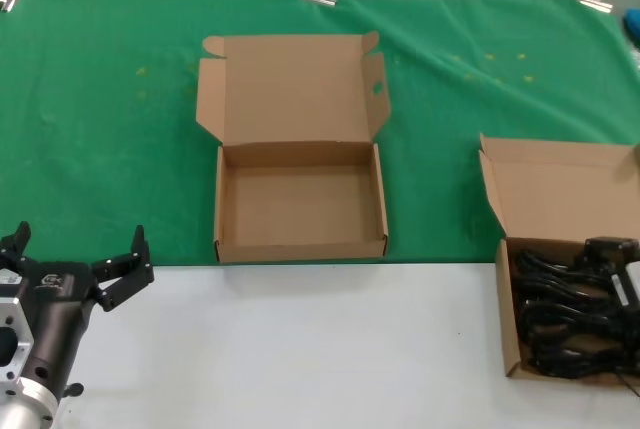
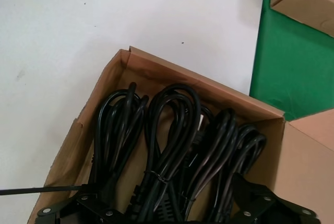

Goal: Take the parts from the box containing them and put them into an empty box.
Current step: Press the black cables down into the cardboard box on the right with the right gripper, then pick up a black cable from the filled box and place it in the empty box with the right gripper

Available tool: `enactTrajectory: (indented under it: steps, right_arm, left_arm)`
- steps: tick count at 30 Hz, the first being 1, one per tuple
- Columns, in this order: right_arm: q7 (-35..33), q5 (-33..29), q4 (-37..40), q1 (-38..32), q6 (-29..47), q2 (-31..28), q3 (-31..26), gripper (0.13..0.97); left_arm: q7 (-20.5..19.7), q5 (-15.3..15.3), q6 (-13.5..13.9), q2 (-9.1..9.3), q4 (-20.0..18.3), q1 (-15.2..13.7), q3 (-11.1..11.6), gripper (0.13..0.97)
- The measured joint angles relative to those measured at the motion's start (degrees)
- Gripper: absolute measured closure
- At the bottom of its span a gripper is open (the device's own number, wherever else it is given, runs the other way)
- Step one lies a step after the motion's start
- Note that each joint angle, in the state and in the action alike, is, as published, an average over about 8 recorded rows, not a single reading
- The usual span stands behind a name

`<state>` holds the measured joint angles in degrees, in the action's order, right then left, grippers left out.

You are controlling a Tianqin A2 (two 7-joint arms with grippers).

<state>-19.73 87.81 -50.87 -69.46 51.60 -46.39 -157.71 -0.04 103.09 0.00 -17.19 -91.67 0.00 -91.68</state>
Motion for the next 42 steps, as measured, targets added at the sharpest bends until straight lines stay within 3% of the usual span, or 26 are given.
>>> enactTrajectory:
  steps: [4, 13, 21, 30, 42]
  right_arm:
    - [-0.39, -0.17, 0.43, 0.22, 0.06, 0.42, 0.0, 0.291]
    - [-1.12, 0.11, 0.78, 0.47, -0.15, 0.76, 0.0, 0.469]
    - [-1.29, 0.17, 0.35, 0.47, -0.39, 0.51, 0.0, 0.68]
    - [-1.15, 0.45, -0.69, 0.48, -0.58, -0.58, 0.0, 0.83]
    - [1.28, 0.67, -6.92, -0.59, -0.48, -5.24, 0.0, 0.856]
  left_arm:
    - [0.0, 0.0, 0.0, 0.0, 0.0, 0.0, 0.0, 0.132]
    - [0.0, 0.0, 0.0, 0.0, 0.0, 0.0, 0.0, 0.132]
    - [0.0, 0.0, 0.0, 0.0, 0.0, 0.0, 0.0, 0.132]
    - [0.0, 0.0, 0.0, 0.0, 0.0, 0.0, 0.0, 0.132]
    - [0.0, 0.0, 0.0, 0.0, 0.0, 0.0, 0.0, 0.132]
